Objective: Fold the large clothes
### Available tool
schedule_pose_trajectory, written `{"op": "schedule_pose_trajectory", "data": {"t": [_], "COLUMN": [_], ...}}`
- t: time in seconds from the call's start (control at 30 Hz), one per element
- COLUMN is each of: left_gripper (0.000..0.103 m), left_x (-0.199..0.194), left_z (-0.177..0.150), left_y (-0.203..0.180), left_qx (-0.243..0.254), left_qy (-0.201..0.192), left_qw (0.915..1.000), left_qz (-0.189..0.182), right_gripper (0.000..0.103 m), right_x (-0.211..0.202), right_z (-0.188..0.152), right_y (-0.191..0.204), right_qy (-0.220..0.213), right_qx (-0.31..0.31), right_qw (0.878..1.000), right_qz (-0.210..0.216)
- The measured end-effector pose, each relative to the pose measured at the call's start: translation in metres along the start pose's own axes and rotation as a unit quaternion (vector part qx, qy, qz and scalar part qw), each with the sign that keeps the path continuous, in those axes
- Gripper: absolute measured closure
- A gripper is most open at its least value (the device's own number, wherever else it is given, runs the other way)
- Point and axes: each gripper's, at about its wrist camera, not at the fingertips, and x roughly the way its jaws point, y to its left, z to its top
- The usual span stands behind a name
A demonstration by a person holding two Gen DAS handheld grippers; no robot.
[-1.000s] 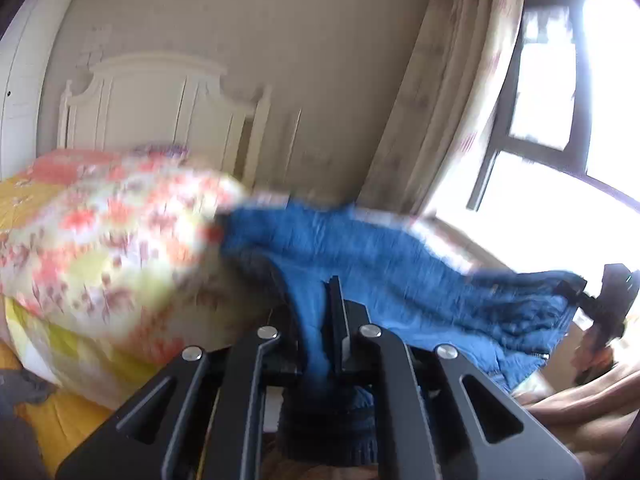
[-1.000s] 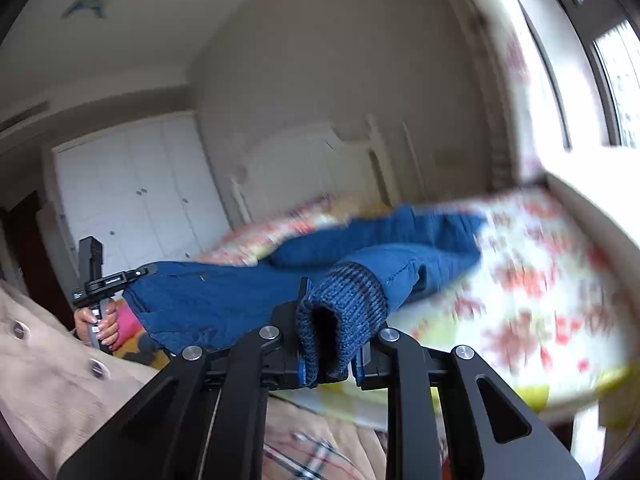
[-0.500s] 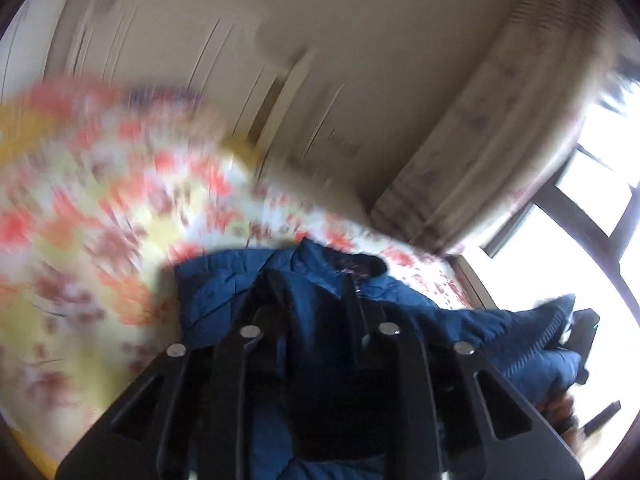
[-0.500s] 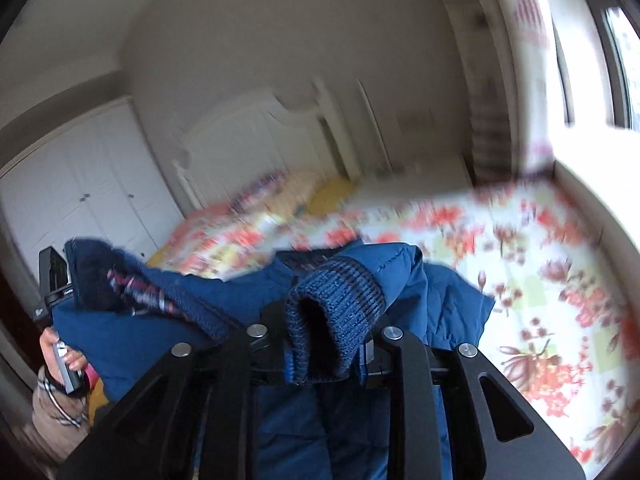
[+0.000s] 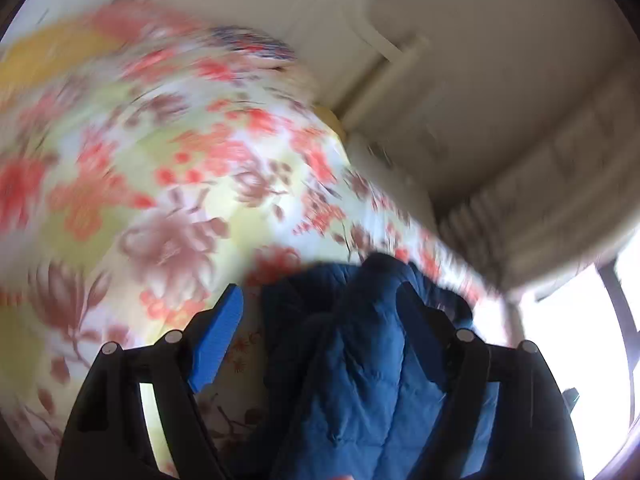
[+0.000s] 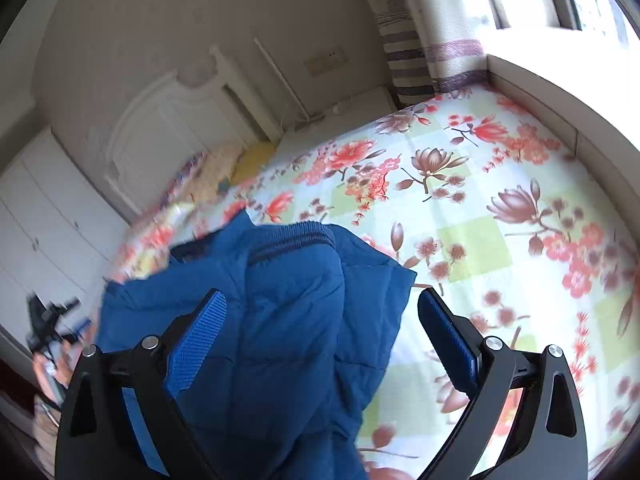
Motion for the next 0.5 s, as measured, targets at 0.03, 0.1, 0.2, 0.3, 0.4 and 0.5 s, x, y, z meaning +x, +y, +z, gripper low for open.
{"op": "schedule_pose_trajectory", "data": {"t": [0.03,0.1,0.2,0.3,0.4,0.5], "left_gripper": [0.025,0.025,0.025,0.037,0.085,0.094], "left_x": [0.009,0.026,0.047,0.072,0.071,0.038], "left_z": [-0.001,-0.009,-0.014,-0.019,-0.027,-0.035], "left_y": [-0.012,-0.033,-0.052,-0.056,-0.057,-0.064], "left_qx": [0.033,0.083,0.123,0.128,0.133,0.148], "left_qy": [0.023,0.047,0.066,0.088,0.064,0.018], "left_qw": [0.9992,0.9954,0.9902,0.9875,0.9888,0.9889], "left_qz": [-0.002,0.001,0.014,0.025,0.021,0.000], "right_gripper": [0.009,0.009,0.009,0.026,0.077,0.087], "right_x": [0.006,0.019,0.034,0.050,0.037,0.009], "right_z": [0.001,0.002,0.001,-0.002,-0.008,-0.016], "right_y": [0.003,0.014,0.030,0.042,0.044,0.055], "right_qy": [0.008,0.027,0.047,0.064,0.027,-0.022], "right_qx": [-0.012,-0.043,-0.091,-0.134,-0.145,-0.167], "right_qw": [1.000,0.999,0.995,0.988,0.989,0.985], "right_qz": [-0.003,-0.006,-0.019,-0.036,-0.034,-0.027]}}
